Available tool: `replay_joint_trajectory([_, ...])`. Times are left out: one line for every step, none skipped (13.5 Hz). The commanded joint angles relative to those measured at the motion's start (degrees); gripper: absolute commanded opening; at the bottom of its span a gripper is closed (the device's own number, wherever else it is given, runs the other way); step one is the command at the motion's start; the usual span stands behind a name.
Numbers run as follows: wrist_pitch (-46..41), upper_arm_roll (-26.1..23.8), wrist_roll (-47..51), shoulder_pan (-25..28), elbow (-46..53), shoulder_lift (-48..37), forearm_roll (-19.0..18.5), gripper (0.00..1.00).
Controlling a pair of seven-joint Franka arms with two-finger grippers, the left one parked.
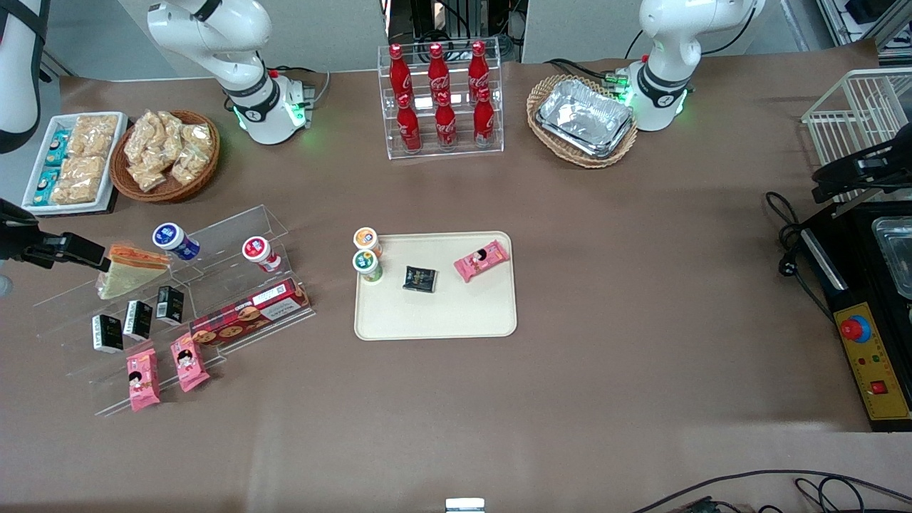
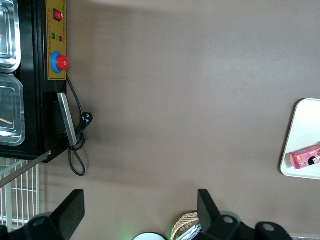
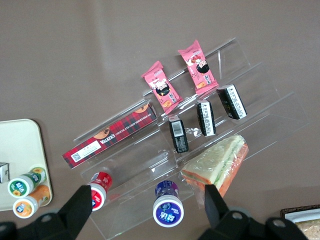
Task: Place sandwich on tray
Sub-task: 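Move the right gripper over the wrapped sandwich in the acrylic rack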
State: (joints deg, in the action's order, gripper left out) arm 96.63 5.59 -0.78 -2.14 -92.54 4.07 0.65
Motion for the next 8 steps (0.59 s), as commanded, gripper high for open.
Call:
replay_joint_trajectory([0.23,0.47,-0.54,-0.67,0.61,-0.11,2.33,1.0])
replay_joint_trajectory([0.23,0.47,-0.54,-0.67,0.69,-0.11,2.86,1.0])
replay_joint_trajectory([0.32,0.47,-0.54,-0.67,0.69,-0.11,2.87,1.0])
replay_joint_trajectory([0.32,0.47,-0.63,-0.67,0.69,-0.11,2.6,1.0])
replay_joint_trajectory([0.4,0.47,-0.46,-0.58,0.69,-0.03,1.91,1.0])
replay_joint_trajectory([1.1,0.47,-0.45,-0.58,0.69,-0.03,1.81,1.0])
replay_joint_trajectory([1.98,0.47,-0.45,-0.67,0.69,-0.03,1.72,1.0])
replay_joint_trajectory([1.99,0.47,-0.54,-0.67,0.69,-0.03,1.72,1.0])
